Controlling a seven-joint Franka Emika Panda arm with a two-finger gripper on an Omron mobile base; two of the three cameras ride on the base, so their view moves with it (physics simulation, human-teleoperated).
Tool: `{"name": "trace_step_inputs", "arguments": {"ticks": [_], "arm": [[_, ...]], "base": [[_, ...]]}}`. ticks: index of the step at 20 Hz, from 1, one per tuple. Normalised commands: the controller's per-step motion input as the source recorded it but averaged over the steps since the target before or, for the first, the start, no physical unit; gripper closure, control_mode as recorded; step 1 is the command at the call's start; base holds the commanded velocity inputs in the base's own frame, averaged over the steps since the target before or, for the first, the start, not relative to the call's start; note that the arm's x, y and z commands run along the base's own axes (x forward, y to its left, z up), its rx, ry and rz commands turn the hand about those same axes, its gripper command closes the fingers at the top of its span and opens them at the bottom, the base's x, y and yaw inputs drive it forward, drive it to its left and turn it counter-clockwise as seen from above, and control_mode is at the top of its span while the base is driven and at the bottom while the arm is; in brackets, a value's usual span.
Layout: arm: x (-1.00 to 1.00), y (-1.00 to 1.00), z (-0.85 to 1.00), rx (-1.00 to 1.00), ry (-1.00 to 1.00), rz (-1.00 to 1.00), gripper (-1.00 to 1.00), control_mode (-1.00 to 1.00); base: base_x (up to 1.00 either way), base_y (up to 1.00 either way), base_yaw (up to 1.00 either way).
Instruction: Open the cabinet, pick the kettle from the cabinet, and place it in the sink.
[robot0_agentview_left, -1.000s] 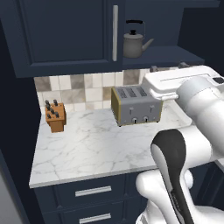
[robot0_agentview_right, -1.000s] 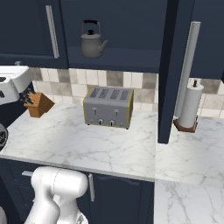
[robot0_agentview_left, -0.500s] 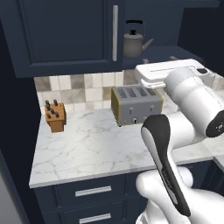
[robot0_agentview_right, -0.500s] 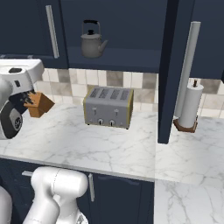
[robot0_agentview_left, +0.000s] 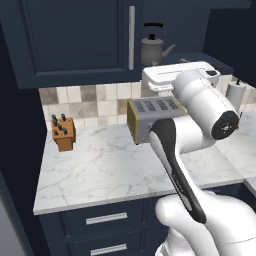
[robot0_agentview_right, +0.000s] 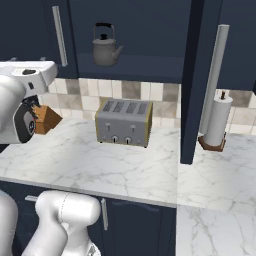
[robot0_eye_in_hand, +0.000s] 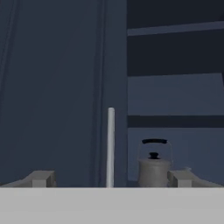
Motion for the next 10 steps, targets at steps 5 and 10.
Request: {"name": "trace_step_inputs", "arguments": {"ticks": [5,10], "arm": [[0.43,0.01,-0.01,0.0,0.0,0.0,-1.0,-1.0],[0.41,0.09,-0.05,-0.01,0.0,0.0,-1.0,-1.0]], "base": [[0.0,0.0,0.0],[0.0,0.0,0.0]]}}
